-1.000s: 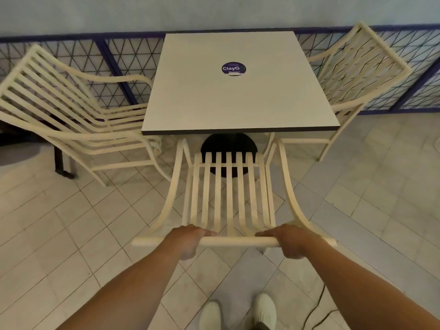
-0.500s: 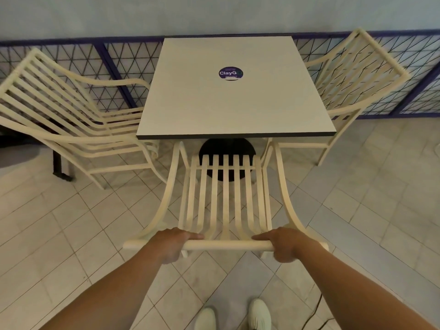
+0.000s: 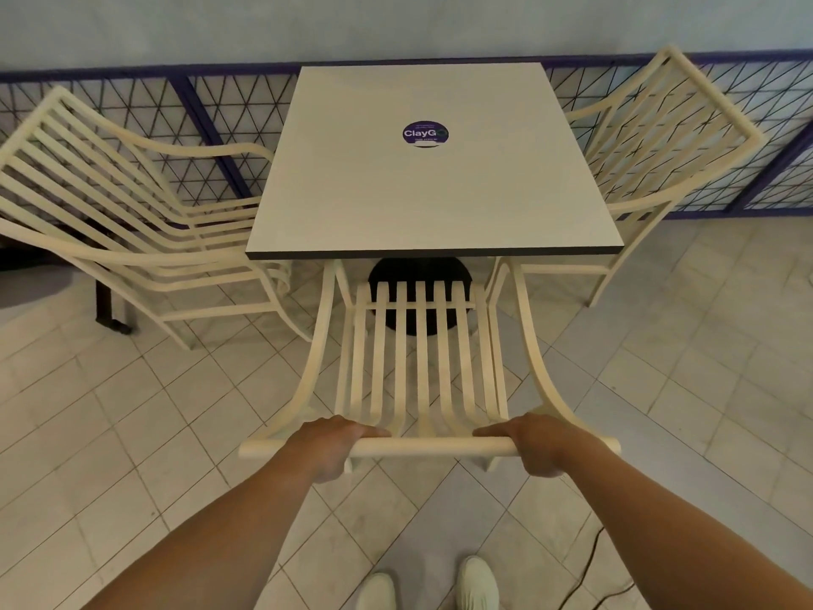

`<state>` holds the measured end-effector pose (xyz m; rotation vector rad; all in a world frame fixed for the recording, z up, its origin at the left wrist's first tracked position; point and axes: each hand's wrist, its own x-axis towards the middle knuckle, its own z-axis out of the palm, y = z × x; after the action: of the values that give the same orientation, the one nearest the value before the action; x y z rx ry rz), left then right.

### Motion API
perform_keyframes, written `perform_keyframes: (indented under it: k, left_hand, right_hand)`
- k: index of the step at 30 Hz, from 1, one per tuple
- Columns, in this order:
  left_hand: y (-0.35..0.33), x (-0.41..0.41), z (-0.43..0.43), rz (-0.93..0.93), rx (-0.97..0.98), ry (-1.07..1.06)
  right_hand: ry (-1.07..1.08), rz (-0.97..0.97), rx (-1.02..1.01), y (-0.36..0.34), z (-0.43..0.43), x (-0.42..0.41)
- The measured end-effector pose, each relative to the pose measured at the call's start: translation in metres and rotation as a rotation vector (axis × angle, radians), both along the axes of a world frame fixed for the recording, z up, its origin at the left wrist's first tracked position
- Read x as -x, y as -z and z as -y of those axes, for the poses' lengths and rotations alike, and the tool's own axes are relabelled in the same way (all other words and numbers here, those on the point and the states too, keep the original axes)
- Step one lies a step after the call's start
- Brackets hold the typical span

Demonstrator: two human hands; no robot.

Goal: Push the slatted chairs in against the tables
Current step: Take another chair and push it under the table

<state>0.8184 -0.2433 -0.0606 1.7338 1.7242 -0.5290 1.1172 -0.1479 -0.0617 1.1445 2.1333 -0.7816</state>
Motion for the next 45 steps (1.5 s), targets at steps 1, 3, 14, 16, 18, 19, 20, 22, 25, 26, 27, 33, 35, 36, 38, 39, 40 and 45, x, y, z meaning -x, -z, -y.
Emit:
perform_keyframes:
  k: [1,3,14,16,18,19,20,22,25,26,27,33,35,36,38,39,40,45]
  left_hand:
    - [0.0,0.001,-0.002,-0.003,0.004,0.002]
    - [0.001,0.002,-0.008,0.001,0.01,-0.001]
    - [0.005,0.005,-0.042,-0.022,-0.01,0.002]
    - [0.005,0.006,-0.046,-0.012,0.024,-0.007]
    - [0.005,0.011,-0.048,0.035,0.085,-0.027]
    - [0.005,0.013,-0.05,0.059,0.115,-0.041]
    - [0.004,0.015,-0.051,0.075,0.136,-0.049]
    - [0.004,0.016,-0.052,0.07,0.135,-0.041]
    - [0.005,0.01,-0.049,0.032,0.089,-0.029]
    - [0.004,0.007,-0.048,0.015,0.079,-0.028]
    - [0.004,0.005,-0.048,0.001,0.072,-0.026]
    - [0.003,0.003,-0.054,-0.014,0.045,-0.012]
    - [0.003,0.004,-0.059,-0.014,0.036,-0.013]
    - [0.003,0.005,-0.061,-0.01,0.036,-0.015]
    - [0.004,0.008,-0.065,-0.008,0.039,-0.016]
    - [0.004,0.01,-0.067,-0.011,0.039,-0.016]
    - [0.004,0.01,-0.068,-0.017,0.035,-0.013]
    - [0.002,0.012,-0.067,-0.008,0.049,-0.021]
  right_hand:
    - [-0.002,0.0,0.001,0.0,-0.002,0.001]
    - [-0.006,0.001,0.005,0.002,-0.007,0.001]
    - [0.001,0.002,0.007,0.006,-0.041,0.005]
    - [-0.001,0.009,0.006,0.005,-0.043,0.006]
    - [0.015,0.008,0.015,0.006,-0.043,0.006]
    - [0.019,0.002,0.015,0.007,-0.042,0.007]
    - [0.017,-0.012,0.005,0.008,-0.041,0.008]
    - [0.015,-0.053,-0.021,0.009,-0.039,0.013]
    - [0.004,-0.063,-0.054,0.014,-0.034,0.02]
    - [-0.008,-0.049,-0.063,0.015,-0.034,0.021]
    - [-0.02,-0.043,-0.062,0.015,-0.036,0.021]
    - [-0.001,-0.057,-0.049,0.016,-0.046,0.018]
    - [0.009,-0.067,-0.055,0.019,-0.05,0.019]
    - [0.009,-0.069,-0.055,0.019,-0.052,0.02]
    - [0.005,-0.068,-0.058,0.017,-0.057,0.023]
    - [0.007,-0.068,-0.059,0.016,-0.058,0.025]
    - [0.008,-0.066,-0.058,0.015,-0.06,0.026]
    - [0.005,-0.067,-0.018,0.013,-0.062,0.025]
